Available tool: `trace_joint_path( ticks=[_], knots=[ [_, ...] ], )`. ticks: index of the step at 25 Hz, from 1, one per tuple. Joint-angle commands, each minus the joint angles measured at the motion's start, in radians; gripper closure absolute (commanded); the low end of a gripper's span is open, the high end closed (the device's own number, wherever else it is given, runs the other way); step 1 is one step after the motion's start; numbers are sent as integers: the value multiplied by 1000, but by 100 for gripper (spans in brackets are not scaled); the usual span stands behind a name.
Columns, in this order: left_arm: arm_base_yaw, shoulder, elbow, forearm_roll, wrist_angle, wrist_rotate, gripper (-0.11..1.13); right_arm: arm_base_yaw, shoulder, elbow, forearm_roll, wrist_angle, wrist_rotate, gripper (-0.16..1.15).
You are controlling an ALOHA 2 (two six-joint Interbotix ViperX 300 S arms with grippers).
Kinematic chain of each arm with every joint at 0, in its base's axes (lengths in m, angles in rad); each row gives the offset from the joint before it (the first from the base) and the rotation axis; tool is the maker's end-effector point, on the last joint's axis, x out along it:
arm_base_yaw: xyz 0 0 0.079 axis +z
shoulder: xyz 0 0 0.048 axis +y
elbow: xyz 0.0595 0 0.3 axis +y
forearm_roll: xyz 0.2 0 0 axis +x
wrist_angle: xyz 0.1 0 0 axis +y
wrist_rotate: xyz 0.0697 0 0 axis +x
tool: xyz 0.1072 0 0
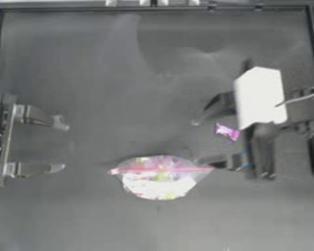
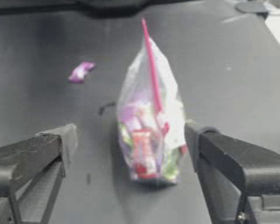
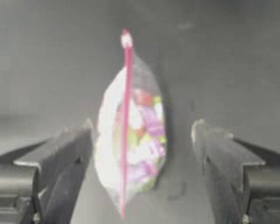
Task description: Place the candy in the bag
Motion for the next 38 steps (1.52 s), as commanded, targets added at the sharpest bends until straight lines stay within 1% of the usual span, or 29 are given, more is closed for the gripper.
trace_joint_path(
  ticks=[1,9,12,17,19,31,38],
  knots=[
    [6,8,-6,-6,-5,-2,0,17,67,-114,-9,61,11,2],
    [6,12,2,-11,-5,-2,0,35,233,-276,-18,178,38,2],
    [6,12,3,-11,-3,-2,0,46,296,-336,-35,215,44,2],
    [6,12,5,-11,-3,-2,0,64,390,-417,-78,272,91,2],
    [8,14,6,-11,-3,-2,0,72,414,-439,-95,282,101,3],
    [14,12,23,-11,-5,-2,0,78,526,-520,-106,284,110,3],
    [14,12,26,-9,-5,-2,0,78,597,-607,-127,310,97,3]
  ],
)
